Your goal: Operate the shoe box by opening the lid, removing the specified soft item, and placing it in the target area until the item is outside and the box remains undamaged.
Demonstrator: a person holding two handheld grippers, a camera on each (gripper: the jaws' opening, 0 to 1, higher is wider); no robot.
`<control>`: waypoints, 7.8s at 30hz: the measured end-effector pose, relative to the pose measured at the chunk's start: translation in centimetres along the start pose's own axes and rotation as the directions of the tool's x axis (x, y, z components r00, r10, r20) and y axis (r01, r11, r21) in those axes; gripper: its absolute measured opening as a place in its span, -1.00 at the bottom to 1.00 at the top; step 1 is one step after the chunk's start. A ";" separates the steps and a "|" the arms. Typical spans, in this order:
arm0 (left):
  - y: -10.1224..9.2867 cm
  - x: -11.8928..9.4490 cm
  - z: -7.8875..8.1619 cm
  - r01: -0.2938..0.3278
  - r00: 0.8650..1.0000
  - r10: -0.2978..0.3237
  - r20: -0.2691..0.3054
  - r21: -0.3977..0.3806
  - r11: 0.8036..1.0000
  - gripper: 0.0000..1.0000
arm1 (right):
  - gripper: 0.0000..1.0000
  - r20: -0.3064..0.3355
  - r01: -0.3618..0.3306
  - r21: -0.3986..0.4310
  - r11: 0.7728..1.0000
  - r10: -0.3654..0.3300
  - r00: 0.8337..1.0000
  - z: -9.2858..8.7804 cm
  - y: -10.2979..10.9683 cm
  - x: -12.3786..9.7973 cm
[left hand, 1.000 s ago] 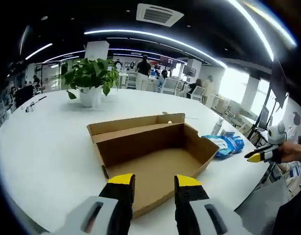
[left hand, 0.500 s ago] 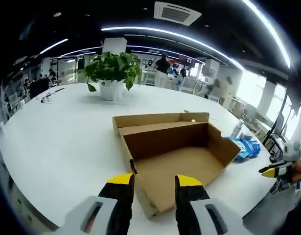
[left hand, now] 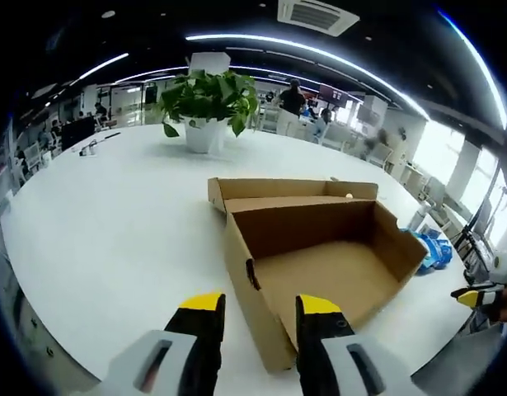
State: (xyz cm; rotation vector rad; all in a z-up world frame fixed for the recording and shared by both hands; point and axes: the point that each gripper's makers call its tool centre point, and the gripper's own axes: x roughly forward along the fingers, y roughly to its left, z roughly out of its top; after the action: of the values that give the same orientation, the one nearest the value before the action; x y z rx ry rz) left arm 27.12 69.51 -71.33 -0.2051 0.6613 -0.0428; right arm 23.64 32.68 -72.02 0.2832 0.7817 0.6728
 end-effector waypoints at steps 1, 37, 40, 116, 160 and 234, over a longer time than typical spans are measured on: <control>0.0 0.1 -0.1 0.005 1.000 -0.005 -0.004 -0.004 1.000 -0.32 | -0.49 0.000 0.001 0.001 1.000 -0.001 1.000 0.0 0.0 0.0; -0.2 -0.4 -1.7 -0.041 0.998 0.043 -0.055 0.032 0.999 -0.71 | -0.53 0.000 -0.017 0.047 0.999 0.017 1.000 -1.5 1.1 -0.3; -0.4 -0.6 -1.8 -0.035 0.998 0.037 -0.055 0.029 0.999 -0.71 | -0.53 -0.006 -0.022 0.040 0.999 0.022 1.000 -1.4 1.3 -0.1; -3.0 -1.4 -3.7 0.027 0.999 -0.026 -0.044 0.009 1.000 -0.68 | -0.59 -0.028 0.070 0.076 0.995 -0.068 0.997 19.9 -0.9 19.3; -3.0 -1.3 -3.8 0.026 0.999 -0.025 -0.045 0.016 1.000 -0.70 | -0.95 -0.081 0.220 -0.054 0.974 -0.224 0.971 19.5 -2.0 18.9; -2.4 0.6 -3.1 0.006 0.996 -0.019 -0.082 -0.148 0.989 -0.75 | -0.96 0.315 0.226 -0.193 0.955 -0.158 0.936 15.3 5.6 2.4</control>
State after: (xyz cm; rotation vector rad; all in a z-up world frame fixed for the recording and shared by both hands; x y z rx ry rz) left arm 25.80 66.56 -73.57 -0.3517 0.7468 -0.0143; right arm 33.49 38.58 -60.26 0.0923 0.4319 0.5112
